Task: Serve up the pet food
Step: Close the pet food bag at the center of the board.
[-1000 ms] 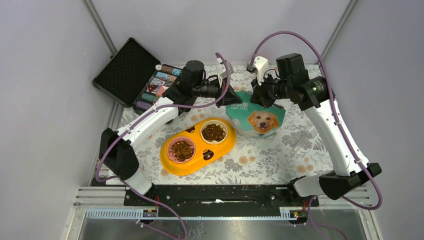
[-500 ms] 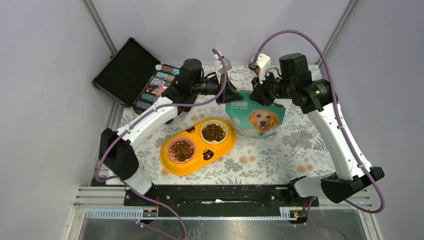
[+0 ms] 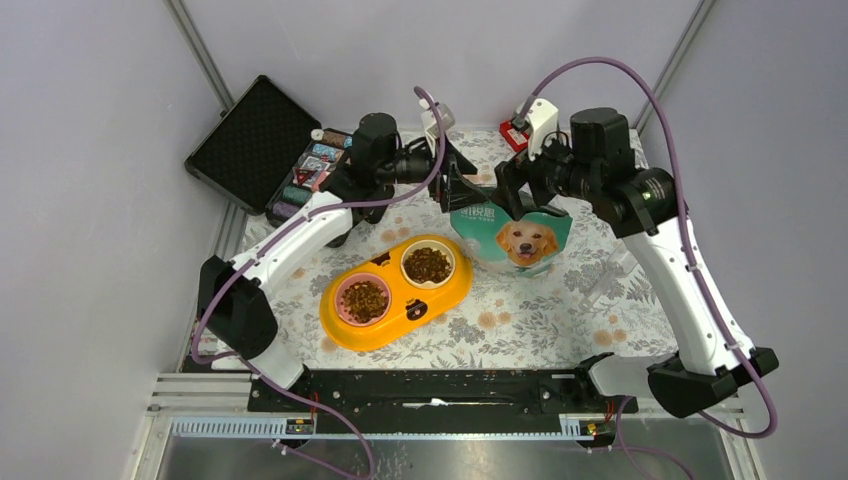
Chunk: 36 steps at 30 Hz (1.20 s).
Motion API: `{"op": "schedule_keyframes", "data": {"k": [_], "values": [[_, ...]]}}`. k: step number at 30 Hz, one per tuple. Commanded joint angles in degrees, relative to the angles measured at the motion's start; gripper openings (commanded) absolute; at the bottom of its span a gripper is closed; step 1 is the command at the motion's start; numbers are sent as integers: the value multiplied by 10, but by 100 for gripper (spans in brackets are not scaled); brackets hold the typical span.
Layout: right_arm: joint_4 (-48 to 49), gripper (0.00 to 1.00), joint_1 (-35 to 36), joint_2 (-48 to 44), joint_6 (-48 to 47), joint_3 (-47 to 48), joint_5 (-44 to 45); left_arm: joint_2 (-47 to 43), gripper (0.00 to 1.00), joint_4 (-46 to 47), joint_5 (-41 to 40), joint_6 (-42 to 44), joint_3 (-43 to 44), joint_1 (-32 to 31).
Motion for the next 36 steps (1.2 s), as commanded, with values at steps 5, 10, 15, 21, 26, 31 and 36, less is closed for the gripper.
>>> {"op": "schedule_keyframes", "data": {"k": [5,10,15,21,26,31,36], "values": [[129,100,5,-99,89,-7,200,-25,99,144,-38,-208,35,53],[138,100,4,-145,96,-16,296,-64,99,197,-64,-282,11,78],[131,100,4,-162,104,-31,324,-89,99,196,-74,-272,0,80],[122,100,3,-175,99,-61,375,-128,99,101,-124,-196,-7,83],[69,100,3,-178,74,-55,239,-141,99,63,-99,-158,-1,83],[-39,100,3,-182,6,-73,48,-163,99,55,-23,-36,-42,61],[-27,100,3,-242,1,-151,63,-171,99,3,47,104,-87,44]]}}
